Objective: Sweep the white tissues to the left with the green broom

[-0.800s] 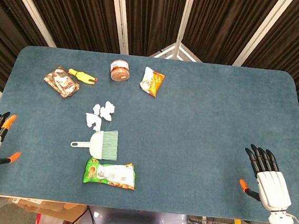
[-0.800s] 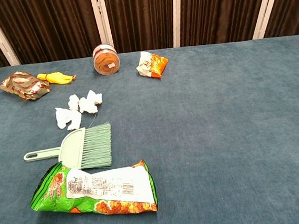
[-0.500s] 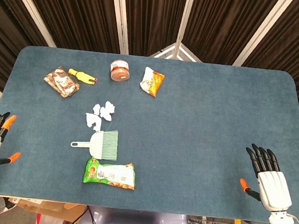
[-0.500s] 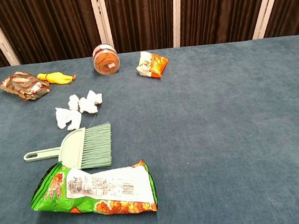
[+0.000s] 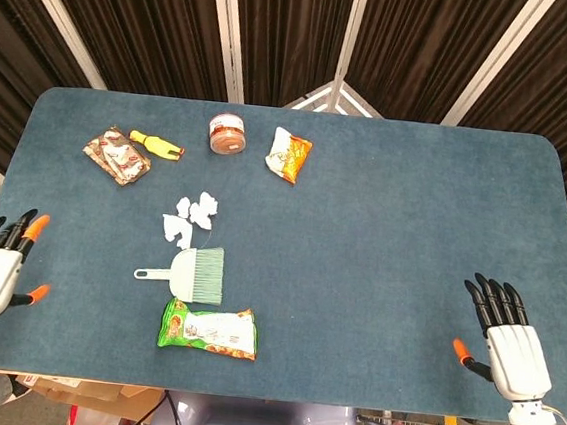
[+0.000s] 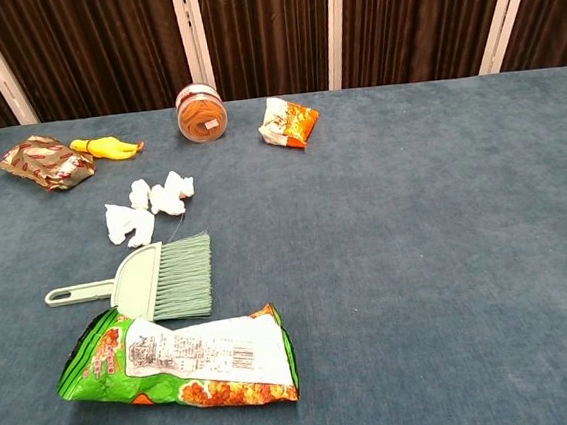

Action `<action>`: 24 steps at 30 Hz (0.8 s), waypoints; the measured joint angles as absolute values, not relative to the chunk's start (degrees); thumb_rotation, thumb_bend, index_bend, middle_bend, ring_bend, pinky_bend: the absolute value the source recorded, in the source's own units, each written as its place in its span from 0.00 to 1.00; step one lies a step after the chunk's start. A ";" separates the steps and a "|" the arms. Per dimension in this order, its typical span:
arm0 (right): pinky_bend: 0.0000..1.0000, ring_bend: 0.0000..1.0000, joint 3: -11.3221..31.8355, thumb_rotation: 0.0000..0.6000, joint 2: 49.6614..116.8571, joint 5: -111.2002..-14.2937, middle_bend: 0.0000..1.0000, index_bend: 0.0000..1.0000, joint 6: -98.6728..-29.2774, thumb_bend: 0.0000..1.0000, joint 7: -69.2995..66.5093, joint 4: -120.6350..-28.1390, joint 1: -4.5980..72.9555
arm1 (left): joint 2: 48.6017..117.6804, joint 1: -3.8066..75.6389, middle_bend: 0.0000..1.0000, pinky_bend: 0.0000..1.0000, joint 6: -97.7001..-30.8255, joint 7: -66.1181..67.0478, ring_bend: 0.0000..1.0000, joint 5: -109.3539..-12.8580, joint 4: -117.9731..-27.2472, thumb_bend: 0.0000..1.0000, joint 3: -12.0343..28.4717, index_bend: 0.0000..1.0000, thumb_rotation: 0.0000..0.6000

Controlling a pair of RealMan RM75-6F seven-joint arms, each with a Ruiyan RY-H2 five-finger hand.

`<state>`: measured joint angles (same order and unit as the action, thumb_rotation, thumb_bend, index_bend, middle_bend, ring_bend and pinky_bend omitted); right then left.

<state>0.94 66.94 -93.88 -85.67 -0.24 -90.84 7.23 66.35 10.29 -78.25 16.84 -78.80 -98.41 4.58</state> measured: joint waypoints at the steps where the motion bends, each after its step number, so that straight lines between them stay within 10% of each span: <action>1: 0.00 0.00 0.93 1.00 66.92 -93.93 0.00 0.00 -85.67 0.30 -0.26 -90.86 7.23 | 66.57 10.99 0.68 0.67 -77.39 18.33 0.70 -78.07 -99.00 0.17 4.93 0.19 1.00; 8: 0.00 0.00 0.80 1.00 66.89 -94.11 0.00 0.00 -85.58 0.30 -0.46 -90.97 7.29 | 69.85 16.54 0.99 0.90 -70.38 26.96 0.99 -69.73 -101.92 0.26 7.43 0.45 1.00; 24: 0.00 0.00 0.79 1.00 66.58 -94.00 0.00 0.00 -85.60 0.30 -1.93 -91.00 7.27 | 84.07 28.50 1.00 0.94 -65.48 47.06 1.00 -47.18 -99.72 0.35 10.56 0.46 1.00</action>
